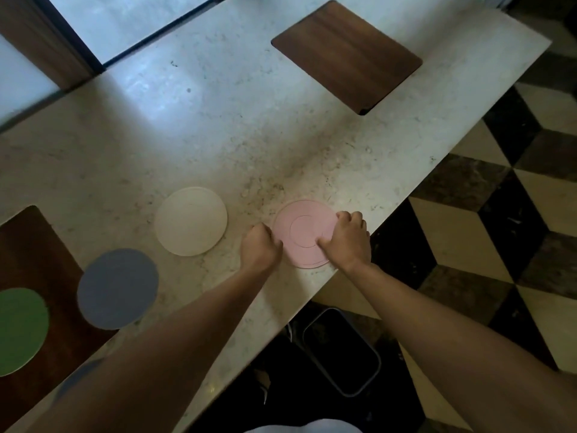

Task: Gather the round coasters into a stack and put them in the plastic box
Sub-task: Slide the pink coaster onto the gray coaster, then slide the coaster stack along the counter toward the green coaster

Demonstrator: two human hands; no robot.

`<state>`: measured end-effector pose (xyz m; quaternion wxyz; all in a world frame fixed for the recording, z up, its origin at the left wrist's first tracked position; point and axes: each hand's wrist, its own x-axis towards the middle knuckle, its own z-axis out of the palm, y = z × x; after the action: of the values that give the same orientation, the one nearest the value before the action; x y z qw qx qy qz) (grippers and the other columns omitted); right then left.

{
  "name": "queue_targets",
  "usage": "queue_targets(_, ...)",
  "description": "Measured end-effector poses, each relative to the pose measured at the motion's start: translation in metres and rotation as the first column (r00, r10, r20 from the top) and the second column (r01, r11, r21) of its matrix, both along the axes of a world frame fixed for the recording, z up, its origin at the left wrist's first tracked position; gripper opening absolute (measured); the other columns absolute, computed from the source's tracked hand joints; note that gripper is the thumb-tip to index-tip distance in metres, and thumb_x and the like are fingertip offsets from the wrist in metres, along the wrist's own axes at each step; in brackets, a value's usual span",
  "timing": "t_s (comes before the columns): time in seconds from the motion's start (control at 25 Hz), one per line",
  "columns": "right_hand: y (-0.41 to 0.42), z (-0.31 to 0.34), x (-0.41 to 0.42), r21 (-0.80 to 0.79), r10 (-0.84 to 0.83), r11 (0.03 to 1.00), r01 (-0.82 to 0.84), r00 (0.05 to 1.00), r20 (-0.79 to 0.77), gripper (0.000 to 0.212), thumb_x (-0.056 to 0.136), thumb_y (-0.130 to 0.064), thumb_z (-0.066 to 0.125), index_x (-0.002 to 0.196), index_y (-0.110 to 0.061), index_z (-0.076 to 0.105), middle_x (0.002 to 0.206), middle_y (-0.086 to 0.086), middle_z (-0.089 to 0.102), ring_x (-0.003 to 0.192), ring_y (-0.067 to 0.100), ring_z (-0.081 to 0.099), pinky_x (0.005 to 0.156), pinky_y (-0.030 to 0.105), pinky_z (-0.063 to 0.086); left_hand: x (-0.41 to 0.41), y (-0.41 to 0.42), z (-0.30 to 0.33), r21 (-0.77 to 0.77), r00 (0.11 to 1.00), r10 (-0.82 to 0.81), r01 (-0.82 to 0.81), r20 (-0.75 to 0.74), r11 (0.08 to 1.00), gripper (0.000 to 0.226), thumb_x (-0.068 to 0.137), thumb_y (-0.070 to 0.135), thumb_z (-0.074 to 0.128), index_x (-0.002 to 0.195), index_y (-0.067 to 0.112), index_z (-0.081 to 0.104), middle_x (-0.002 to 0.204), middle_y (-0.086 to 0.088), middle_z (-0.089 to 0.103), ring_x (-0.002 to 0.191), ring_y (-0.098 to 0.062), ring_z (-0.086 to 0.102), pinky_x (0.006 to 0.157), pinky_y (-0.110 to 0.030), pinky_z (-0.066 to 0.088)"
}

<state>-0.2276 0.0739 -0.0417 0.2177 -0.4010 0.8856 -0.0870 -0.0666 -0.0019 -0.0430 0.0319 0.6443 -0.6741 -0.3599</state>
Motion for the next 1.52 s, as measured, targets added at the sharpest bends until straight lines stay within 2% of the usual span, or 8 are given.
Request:
queue_targets(0.16,-0.005,0.006,-0.003,-0.185,-0.216,0.953,0.24,0.966,0.14,0.021,0.092,-0.015,0.062,0.112,-0.01,0.064,0.116,0.009,0.064,0.104,0.024,0.061,0.081,0.027,0.045,0.006,-0.01,0.002,0.159,0.956,0.258,-0.235,-0.142,0.959,0.014,0.073,0.008,0.065,0.08,0.014,0.077,0.083,-0.007,0.076,0.076,-0.023,0.07,0.073,-0.039,0.06)
queue_targets(0.28,-0.01,0.012,-0.003,-0.22,-0.266,0.921,0.322,0.93,0.253,0.012,0.092,-0.012,0.063,0.1,-0.011,0.071,0.101,0.002,0.073,0.091,0.015,0.065,0.074,0.021,0.044,0.018,-0.014,0.011,0.294,0.908,0.352,-0.281,-0.227,0.913,0.014,0.064,0.008,0.068,0.073,0.013,0.077,0.07,-0.011,0.075,0.068,-0.028,0.073,0.071,-0.043,0.063)
queue_targets(0.44,-0.028,0.017,0.012,-0.206,-0.21,0.935,0.288,0.92,0.331,0.01,0.089,-0.016,0.065,0.095,-0.014,0.073,0.089,-0.005,0.07,0.083,0.01,0.063,0.062,0.01,0.037,0.047,-0.029,0.026,0.237,0.911,0.35,-0.299,-0.218,0.924,0.015,0.061,0.013,0.07,0.073,0.015,0.079,0.068,-0.005,0.076,0.069,-0.02,0.074,0.075,-0.039,0.062)
queue_targets(0.68,-0.085,0.021,0.066,-0.249,-0.057,0.955,0.162,0.923,0.381,0.01,0.086,-0.018,0.068,0.093,-0.015,0.075,0.081,-0.005,0.068,0.077,0.011,0.061,0.066,0.015,0.04,0.116,-0.065,0.043,0.154,0.865,0.461,-0.437,-0.2,0.886,0.009,0.064,0.009,0.073,0.066,0.017,0.077,0.067,-0.008,0.076,0.068,-0.023,0.074,0.075,-0.042,0.063)
queue_targets(0.84,-0.122,0.015,0.107,-0.27,0.042,0.96,0.076,0.913,0.406,0.012,0.087,-0.017,0.068,0.096,-0.015,0.076,0.084,-0.006,0.071,0.071,0.002,0.059,0.053,-0.003,0.031,0.161,-0.083,0.042,0.076,0.844,0.522,-0.517,-0.124,0.853,0.01,0.067,0.014,0.073,0.076,0.015,0.078,0.073,-0.009,0.077,0.072,-0.024,0.074,0.079,-0.042,0.061)
queue_targets(1.08,-0.158,0.007,0.14,-0.29,0.142,0.956,-0.038,0.928,0.345,0.016,0.087,-0.016,0.069,0.1,-0.012,0.077,0.098,0.004,0.078,0.078,0.004,0.06,0.075,0.015,0.041,0.185,-0.105,0.032,0.025,0.818,0.569,-0.569,-0.08,0.822,0.012,0.073,0.012,0.073,0.083,0.012,0.078,0.084,-0.013,0.078,0.083,-0.028,0.073,0.084,-0.041,0.059)
queue_targets(1.28,-0.168,-0.003,0.142,-0.232,0.154,0.969,-0.087,0.944,0.291,0.018,0.088,-0.016,0.068,0.103,-0.01,0.076,0.102,0.006,0.077,0.092,0.017,0.07,0.082,0.019,0.045,0.183,-0.115,0.024,-0.036,0.854,0.519,-0.52,-0.037,0.853,0.016,0.078,0.009,0.069,0.091,0.008,0.078,0.095,-0.015,0.077,0.096,-0.031,0.07,0.091,-0.033,0.052)
queue_targets(1.52,-0.166,-0.008,0.148,-0.222,0.159,0.969,-0.104,0.957,0.244,0.02,0.089,-0.018,0.069,0.107,-0.009,0.074,0.104,0.006,0.076,0.093,0.019,0.07,0.087,0.028,0.052,0.182,-0.115,0.016,-0.072,0.873,0.488,-0.488,-0.021,0.87,0.02,0.082,0.006,0.064,0.097,0.003,0.076,0.099,-0.019,0.076,0.099,-0.034,0.068,0.092,-0.034,0.049)
